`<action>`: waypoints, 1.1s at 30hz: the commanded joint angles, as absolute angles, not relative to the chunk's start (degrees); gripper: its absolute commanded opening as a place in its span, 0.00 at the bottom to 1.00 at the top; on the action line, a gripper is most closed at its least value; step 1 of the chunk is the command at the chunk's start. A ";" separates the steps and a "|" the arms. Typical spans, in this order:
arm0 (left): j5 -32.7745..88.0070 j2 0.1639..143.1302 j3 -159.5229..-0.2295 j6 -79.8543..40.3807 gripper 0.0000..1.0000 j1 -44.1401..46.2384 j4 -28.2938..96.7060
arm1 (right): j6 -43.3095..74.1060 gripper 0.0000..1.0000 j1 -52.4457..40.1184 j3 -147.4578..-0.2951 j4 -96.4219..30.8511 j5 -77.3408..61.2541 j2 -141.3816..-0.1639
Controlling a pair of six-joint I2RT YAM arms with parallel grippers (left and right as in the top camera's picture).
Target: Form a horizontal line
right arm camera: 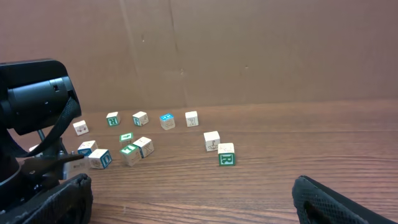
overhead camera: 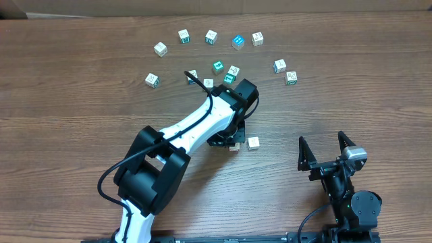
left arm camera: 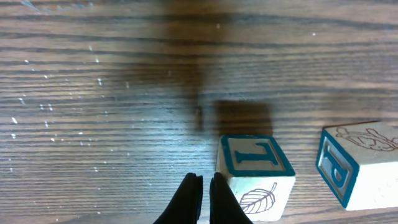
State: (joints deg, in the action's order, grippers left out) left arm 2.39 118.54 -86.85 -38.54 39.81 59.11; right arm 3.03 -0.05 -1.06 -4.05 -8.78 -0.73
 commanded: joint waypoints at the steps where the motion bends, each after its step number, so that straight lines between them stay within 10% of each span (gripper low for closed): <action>1: 2.59 118.78 -86.35 -37.32 0.04 41.01 59.05 | 3.36 1.00 -0.36 -0.45 -3.77 -9.10 -0.19; 33: -0.43 118.76 -86.35 -38.65 0.04 41.65 58.65 | 3.36 1.00 -0.36 -0.45 -3.75 -9.10 -0.19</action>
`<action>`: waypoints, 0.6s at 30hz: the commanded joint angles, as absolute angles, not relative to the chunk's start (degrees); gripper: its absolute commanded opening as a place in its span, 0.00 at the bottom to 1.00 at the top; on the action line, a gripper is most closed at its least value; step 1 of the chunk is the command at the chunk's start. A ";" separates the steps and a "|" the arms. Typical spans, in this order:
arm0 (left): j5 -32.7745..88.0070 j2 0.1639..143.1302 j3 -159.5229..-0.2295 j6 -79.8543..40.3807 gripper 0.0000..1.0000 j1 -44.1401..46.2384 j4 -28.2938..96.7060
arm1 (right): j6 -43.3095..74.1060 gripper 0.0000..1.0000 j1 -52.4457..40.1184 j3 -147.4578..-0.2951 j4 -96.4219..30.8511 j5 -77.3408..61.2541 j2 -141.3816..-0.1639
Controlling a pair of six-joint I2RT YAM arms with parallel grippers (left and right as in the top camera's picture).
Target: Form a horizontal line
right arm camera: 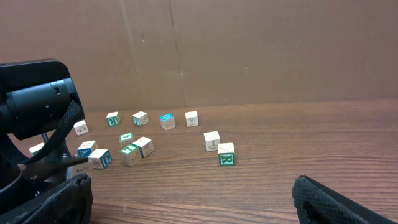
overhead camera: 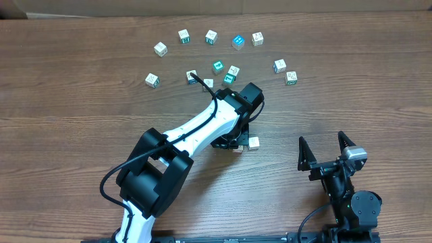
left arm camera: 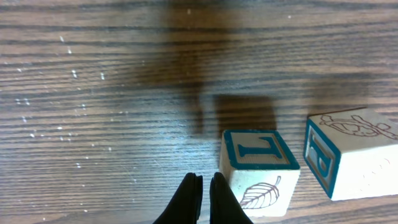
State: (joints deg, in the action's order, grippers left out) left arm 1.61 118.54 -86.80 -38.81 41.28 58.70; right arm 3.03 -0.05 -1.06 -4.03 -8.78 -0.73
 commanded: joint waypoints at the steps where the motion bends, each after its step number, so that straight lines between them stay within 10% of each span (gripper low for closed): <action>1: -0.80 118.76 -86.35 -38.50 0.04 41.65 58.63 | 3.36 1.00 -0.36 -0.45 -3.75 -9.10 -0.19; 18: -3.42 118.76 -86.35 -34.79 0.11 41.71 59.16 | 3.36 1.00 -0.36 -0.45 -3.77 -9.10 -0.19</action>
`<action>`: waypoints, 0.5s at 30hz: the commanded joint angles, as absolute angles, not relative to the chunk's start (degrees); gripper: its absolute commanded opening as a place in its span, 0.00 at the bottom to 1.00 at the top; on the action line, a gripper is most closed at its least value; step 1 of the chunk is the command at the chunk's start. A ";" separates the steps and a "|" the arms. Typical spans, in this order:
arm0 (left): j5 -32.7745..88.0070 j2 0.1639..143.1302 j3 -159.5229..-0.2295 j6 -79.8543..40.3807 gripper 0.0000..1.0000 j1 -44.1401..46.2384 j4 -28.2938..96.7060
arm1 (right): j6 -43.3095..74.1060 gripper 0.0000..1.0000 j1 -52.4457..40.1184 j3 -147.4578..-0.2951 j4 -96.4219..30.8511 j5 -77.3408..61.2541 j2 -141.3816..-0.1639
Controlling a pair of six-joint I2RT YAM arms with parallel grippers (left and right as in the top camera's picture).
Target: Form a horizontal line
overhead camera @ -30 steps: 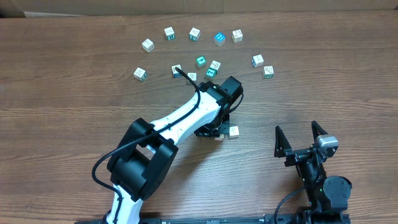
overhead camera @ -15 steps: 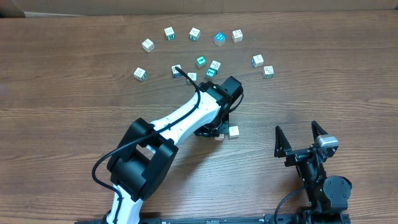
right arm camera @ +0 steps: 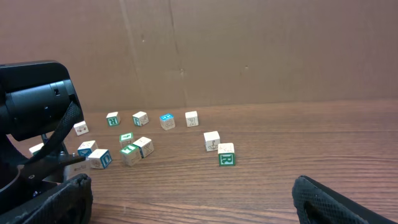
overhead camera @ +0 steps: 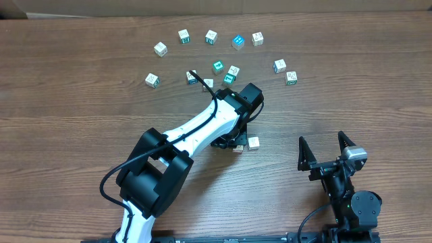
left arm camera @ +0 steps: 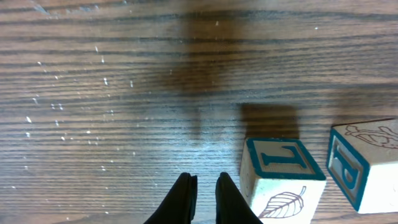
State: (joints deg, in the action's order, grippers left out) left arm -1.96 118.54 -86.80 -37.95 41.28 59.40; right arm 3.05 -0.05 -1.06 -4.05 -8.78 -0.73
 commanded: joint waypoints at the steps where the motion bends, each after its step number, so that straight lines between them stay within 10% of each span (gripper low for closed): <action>1: -3.44 118.76 -86.35 -34.00 0.10 41.71 58.96 | 3.36 1.00 -0.36 -0.45 -3.77 -9.10 -0.19; 15: -3.70 118.76 -86.32 -33.17 0.04 41.71 58.50 | 3.36 1.00 -0.36 -0.45 -3.75 -9.10 -0.19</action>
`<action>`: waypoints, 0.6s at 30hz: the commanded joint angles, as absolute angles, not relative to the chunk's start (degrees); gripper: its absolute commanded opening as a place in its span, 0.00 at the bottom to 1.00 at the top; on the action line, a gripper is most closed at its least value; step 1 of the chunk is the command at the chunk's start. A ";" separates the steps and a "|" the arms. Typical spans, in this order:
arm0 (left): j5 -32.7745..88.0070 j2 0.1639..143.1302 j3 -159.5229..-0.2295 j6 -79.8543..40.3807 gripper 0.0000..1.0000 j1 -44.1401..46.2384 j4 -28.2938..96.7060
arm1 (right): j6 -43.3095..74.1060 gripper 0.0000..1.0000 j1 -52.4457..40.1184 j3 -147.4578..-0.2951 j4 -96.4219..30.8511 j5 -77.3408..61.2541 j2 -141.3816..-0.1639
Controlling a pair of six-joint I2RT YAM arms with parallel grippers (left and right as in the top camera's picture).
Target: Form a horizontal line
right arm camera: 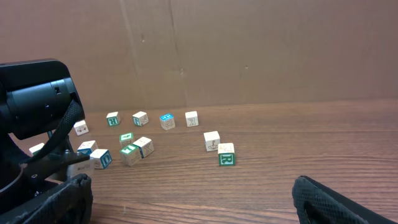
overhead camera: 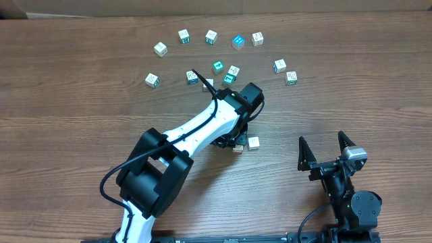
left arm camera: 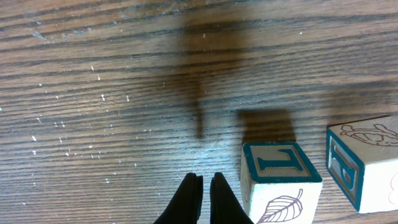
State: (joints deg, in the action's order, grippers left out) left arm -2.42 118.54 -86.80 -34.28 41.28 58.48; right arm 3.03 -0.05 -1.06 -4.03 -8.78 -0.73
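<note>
In the left wrist view a white block with a teal letter T and a leaf drawing (left arm camera: 280,177) rests on the wooden table. To its right, across a narrow gap, lies a white block with a blue letter P (left arm camera: 364,162). My left gripper (left arm camera: 203,190) is shut and empty, its tips just left of the T block and not touching it. From overhead the two blocks (overhead camera: 237,147) (overhead camera: 254,142) lie side by side beside the left wrist. My right gripper (overhead camera: 327,152) stands open at the lower right, nothing between its fingers (right arm camera: 43,199).
Several more letter blocks are scattered across the far part of the table, among them a teal one (overhead camera: 218,67), a blue one (overhead camera: 237,42) and a green R block (right arm camera: 226,155). A cardboard wall (right arm camera: 249,50) stands behind the table.
The left gripper's fingers stood slightly apart and are now pressed together. The T and P blocks lie where they were. The right arm has not moved.
First the shut left fingers touched the T block's left side, with a wide gap to the P block. Then the T block lay closer to the P block. Later the fingers stood slightly parted, left of the T block. Now they are shut there.
</note>
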 commanded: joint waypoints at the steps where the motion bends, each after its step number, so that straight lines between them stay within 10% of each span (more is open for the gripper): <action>1: -4.01 118.76 -86.30 -33.17 0.04 41.71 58.52 | 3.36 1.00 -0.36 -0.45 -3.75 -9.10 -0.19; 18: -6.37 118.76 -84.09 -33.36 0.04 41.69 56.31 | 3.36 1.00 -0.36 -0.45 -3.77 -9.10 -0.19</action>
State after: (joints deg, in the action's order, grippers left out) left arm -5.23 118.54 -84.51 -34.26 41.28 56.58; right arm 3.01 -0.05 -1.06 -4.05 -8.80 -0.73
